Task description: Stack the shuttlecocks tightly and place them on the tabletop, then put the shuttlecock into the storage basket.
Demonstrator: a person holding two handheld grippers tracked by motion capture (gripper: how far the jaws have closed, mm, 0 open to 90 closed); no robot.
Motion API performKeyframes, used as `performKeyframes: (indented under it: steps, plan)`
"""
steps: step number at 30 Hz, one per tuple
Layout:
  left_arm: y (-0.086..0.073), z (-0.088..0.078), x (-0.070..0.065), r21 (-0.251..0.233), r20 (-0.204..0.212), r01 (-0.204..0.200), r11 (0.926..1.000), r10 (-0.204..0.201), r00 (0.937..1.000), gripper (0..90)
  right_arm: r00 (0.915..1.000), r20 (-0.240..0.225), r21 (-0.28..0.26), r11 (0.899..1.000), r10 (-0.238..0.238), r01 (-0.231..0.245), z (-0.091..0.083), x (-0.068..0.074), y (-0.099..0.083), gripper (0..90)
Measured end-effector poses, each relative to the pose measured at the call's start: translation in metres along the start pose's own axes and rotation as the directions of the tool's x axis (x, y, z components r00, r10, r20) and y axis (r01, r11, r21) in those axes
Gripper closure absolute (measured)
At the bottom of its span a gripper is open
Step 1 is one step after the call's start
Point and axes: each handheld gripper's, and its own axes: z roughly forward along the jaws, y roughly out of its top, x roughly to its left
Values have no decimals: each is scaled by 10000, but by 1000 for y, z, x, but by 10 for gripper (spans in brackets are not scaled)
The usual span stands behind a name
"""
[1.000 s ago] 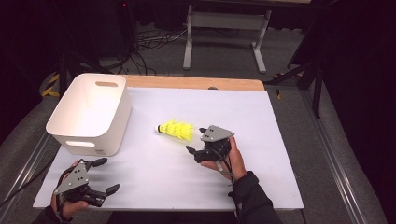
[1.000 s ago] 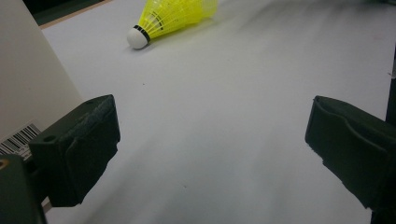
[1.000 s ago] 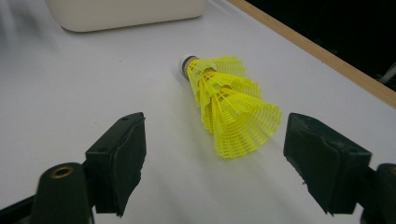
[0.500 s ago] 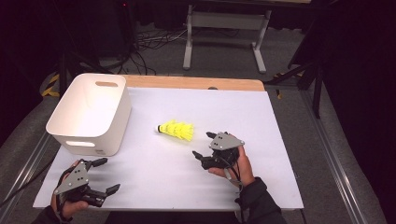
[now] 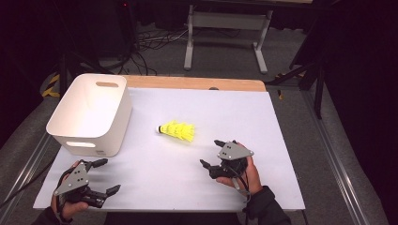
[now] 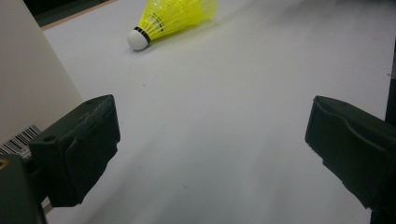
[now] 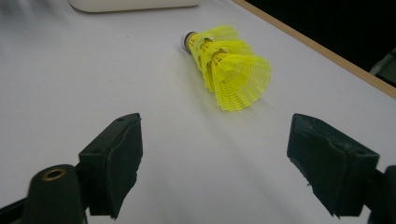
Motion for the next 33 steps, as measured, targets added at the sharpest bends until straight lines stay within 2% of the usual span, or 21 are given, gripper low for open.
performKeyframes:
  steps: [14, 22, 33]
  plan:
    - [1, -1, -1, -89, -233, 57, 9999, -59, 9997, 44, 9999, 3, -96, 9999, -130, 130, -10, 3, -19, 165]
    - [1, -1, -2, 17, -279, 28, 10000, -27, 9996, 48, 9995, -37, 149, 9994, -305, 305, -4, 6, -16, 155]
    - [3, 5, 0, 30, -163, -12, 10000, 13, 9999, 48, 9994, -326, 298, 9995, -93, 103, 8, 1, -7, 155]
